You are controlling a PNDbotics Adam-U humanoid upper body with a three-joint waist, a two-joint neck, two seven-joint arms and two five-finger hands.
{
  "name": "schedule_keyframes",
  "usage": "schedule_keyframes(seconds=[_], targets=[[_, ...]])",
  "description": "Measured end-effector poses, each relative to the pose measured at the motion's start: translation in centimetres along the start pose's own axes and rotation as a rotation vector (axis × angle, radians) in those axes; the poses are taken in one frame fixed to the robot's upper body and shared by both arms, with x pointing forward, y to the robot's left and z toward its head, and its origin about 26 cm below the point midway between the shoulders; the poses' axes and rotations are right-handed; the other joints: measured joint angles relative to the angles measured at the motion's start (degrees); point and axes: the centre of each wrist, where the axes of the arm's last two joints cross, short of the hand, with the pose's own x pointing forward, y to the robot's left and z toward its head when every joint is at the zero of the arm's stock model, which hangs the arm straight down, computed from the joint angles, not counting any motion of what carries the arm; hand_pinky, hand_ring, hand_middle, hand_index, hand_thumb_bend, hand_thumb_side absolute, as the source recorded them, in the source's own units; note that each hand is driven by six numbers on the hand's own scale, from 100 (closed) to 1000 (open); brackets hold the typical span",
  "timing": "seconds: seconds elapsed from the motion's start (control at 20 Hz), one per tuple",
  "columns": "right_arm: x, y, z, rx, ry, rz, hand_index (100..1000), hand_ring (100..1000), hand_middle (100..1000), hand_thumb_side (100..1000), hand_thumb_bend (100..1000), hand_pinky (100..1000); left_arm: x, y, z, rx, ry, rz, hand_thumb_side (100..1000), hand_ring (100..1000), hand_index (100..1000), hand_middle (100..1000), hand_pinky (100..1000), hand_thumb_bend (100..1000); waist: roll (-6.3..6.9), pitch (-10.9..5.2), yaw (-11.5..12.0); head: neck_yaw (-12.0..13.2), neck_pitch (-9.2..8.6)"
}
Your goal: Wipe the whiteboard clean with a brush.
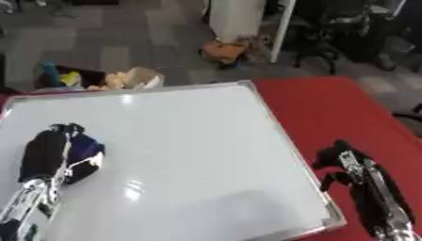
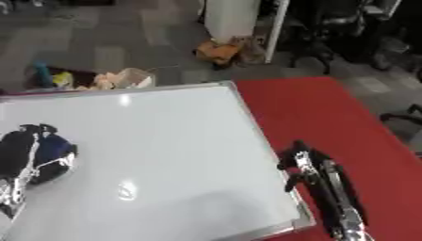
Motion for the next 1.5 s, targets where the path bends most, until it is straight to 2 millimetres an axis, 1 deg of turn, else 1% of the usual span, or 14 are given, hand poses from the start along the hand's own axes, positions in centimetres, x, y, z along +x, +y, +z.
schedule_keyframes(seconds=[0.15,0.3,0.45,0.7,0.85,0.95,1.0,1.05,1.35,1.5], targets=[[0.0,0.0,0.0,-0.001,0.000,0.001,601,582,492,843,100,310,-1.5,0.2,-0.1,0.009,0.064,0.010,352,537,709,414,227,364,0.00,0.00,0.1,0.0,0.00],[0.0,-0.1,0.0,-0.003,0.001,0.001,601,582,492,843,100,310,-2.4,0.3,-0.1,0.016,0.105,0.018,352,539,707,413,225,364,0.01,-0.01,0.1,0.0,0.00],[0.0,-0.1,0.0,-0.003,0.001,0.001,600,582,492,843,100,310,-2.7,0.4,-0.1,0.016,0.119,0.026,354,540,707,413,225,363,0.01,-0.01,0.1,0.0,0.00],[0.0,-0.1,0.0,-0.003,0.001,0.001,601,582,492,843,100,310,-2.4,0.5,-0.4,0.009,0.110,0.030,359,540,707,413,225,353,-0.19,-0.01,0.0,0.0,-0.01],[0.0,-0.1,0.0,-0.003,0.001,0.001,601,582,492,843,100,310,-1.5,0.4,-0.6,-0.003,0.073,0.028,365,540,707,414,227,349,-0.33,0.00,-0.2,0.1,-0.02],[0.0,0.0,0.0,-0.003,0.000,0.001,601,582,493,843,100,310,-0.3,0.3,-0.7,-0.016,0.031,0.029,367,540,707,414,227,348,-0.30,0.01,-0.4,0.2,-0.02],[0.0,0.0,0.0,-0.003,0.000,0.001,601,582,492,840,100,311,0.3,0.3,-0.7,-0.023,0.009,0.031,442,540,707,414,228,430,-0.30,0.02,-0.5,0.2,-0.02],[0.0,0.0,0.0,-0.002,0.000,0.001,601,582,492,843,100,311,0.9,0.2,-0.7,-0.029,-0.013,0.033,369,540,707,414,228,348,-0.29,0.02,-0.5,0.3,-0.02],[0.0,0.0,0.0,0.002,0.001,0.001,601,582,492,842,100,310,4.3,-0.1,-0.5,-0.067,-0.125,0.052,378,543,707,416,229,351,-0.28,0.11,-0.9,0.6,-0.02],[0.0,0.0,0.0,0.006,0.002,0.001,601,582,492,842,100,310,5.5,-0.2,-0.4,-0.079,-0.167,0.059,380,541,707,415,230,350,-0.27,0.20,-1.2,0.8,-0.02]])
